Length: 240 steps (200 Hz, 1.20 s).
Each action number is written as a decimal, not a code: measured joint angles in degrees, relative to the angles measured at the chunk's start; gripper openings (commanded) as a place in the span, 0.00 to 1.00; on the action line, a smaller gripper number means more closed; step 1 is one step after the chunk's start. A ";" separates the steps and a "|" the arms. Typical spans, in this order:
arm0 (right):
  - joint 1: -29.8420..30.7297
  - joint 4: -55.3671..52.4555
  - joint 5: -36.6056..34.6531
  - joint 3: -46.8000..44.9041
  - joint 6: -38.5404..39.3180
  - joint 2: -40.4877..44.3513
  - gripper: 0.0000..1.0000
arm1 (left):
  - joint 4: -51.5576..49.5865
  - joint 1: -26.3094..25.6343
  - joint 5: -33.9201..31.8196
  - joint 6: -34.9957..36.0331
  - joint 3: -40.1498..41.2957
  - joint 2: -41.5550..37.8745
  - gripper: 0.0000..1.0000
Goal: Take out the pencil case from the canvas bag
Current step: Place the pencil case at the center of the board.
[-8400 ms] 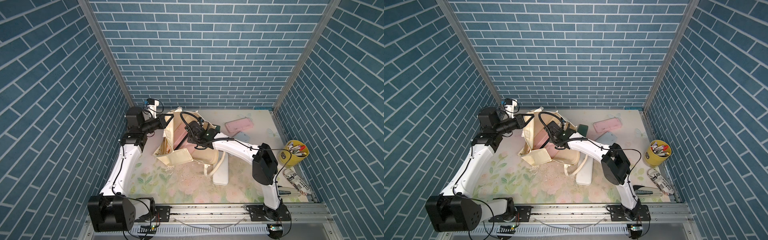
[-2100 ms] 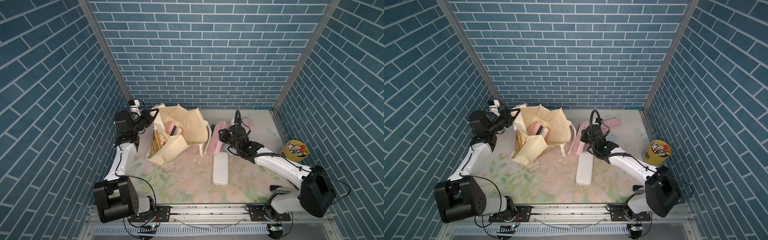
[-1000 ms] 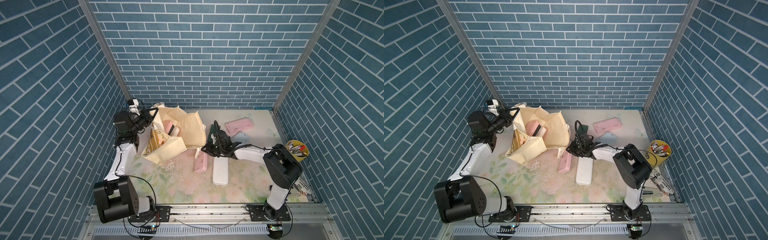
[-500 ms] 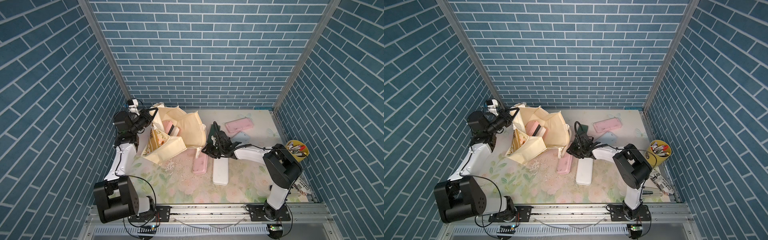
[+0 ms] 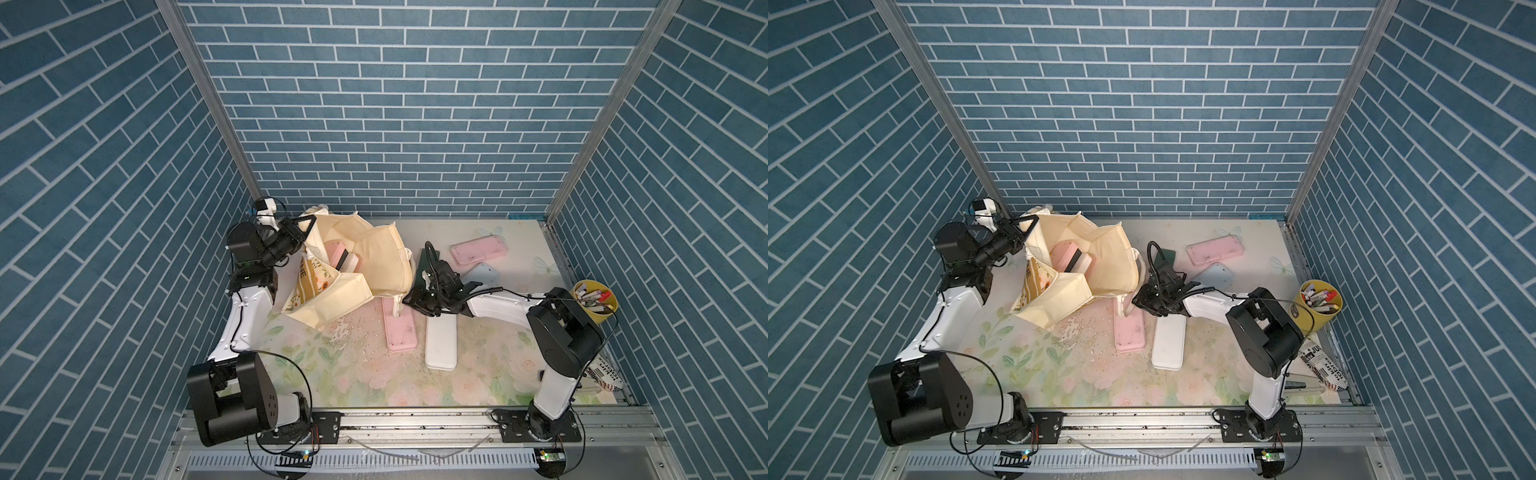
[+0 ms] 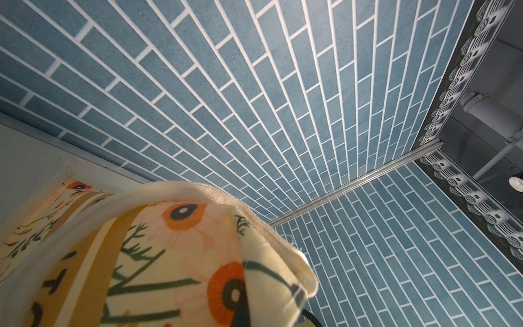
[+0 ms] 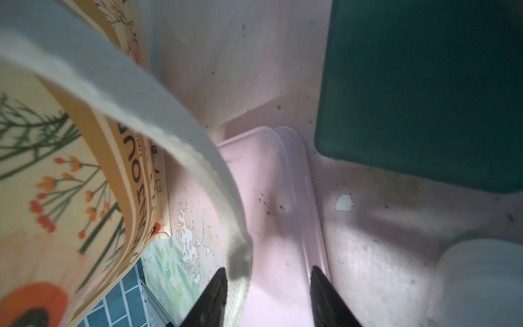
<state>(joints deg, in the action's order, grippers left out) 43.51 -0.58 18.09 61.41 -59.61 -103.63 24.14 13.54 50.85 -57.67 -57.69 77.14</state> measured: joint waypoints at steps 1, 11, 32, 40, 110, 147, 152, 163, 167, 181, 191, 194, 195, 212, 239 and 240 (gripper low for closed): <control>0.00 0.02 0.00 0.02 0.00 0.00 0.48 | 0.00 0.00 0.00 0.02 0.00 0.00 0.00; 0.13 0.15 -0.07 0.09 0.00 0.02 0.48 | 0.00 0.00 0.02 0.02 0.00 0.00 0.00; 0.13 -0.35 -1.01 0.09 0.02 0.04 0.48 | 0.02 0.00 0.02 0.00 0.00 0.00 0.00; 0.13 -0.57 -1.66 0.09 0.07 0.13 0.48 | 0.02 0.00 0.02 0.00 0.00 0.00 0.00; 0.13 -5.03 -12.15 0.02 2.05 6.64 0.47 | 0.28 0.00 0.83 -0.24 0.00 0.00 0.00; 0.13 -6.80 -19.45 0.02 4.94 11.65 0.47 | 0.59 0.00 2.43 0.02 0.00 0.00 0.00; 0.13 -6.78 -20.13 0.02 5.68 12.37 0.46 | 0.48 0.00 2.62 0.28 -0.02 0.00 0.00; 0.11 -6.62 -21.18 0.02 7.17 13.84 0.46 | -0.13 -0.02 3.02 1.25 -0.09 -0.09 0.00; 0.11 -6.54 -21.42 0.02 7.74 14.34 0.46 | -0.42 -0.04 3.10 1.53 -0.13 -0.11 0.00; 0.11 -5.42 -21.27 0.00 10.54 16.17 0.46 | -2.05 -0.20 3.30 3.45 -0.46 -0.50 0.00; 0.11 -3.87 -20.20 -0.09 12.87 17.38 0.46 | -3.61 -0.39 3.43 4.98 -0.90 -0.79 0.00; 0.11 -3.23 -19.52 -0.13 13.75 17.75 0.45 | -3.93 -0.46 3.45 5.35 -1.03 -0.87 0.00; 0.11 -3.10 -19.45 -0.13 13.90 17.84 0.45 | -4.13 -0.48 3.45 5.68 -1.09 -0.92 0.00; 0.24 -0.07 -16.39 -0.15 17.86 19.65 0.44 | -6.34 -0.94 3.87 8.04 -1.77 -1.31 0.00; 1.31 3.17 -12.22 -0.09 24.24 21.29 0.44 | -8.50 -2.19 5.42 11.30 -2.45 -1.53 0.00; 1.36 3.21 -12.15 -0.09 24.37 21.29 0.44 | -8.55 -2.23 5.42 11.37 -2.47 -1.53 0.00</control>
<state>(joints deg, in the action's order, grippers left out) 44.86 2.63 5.93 61.32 -35.24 -82.35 15.59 11.31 56.27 -46.30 -60.16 75.61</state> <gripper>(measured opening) 0.444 0.054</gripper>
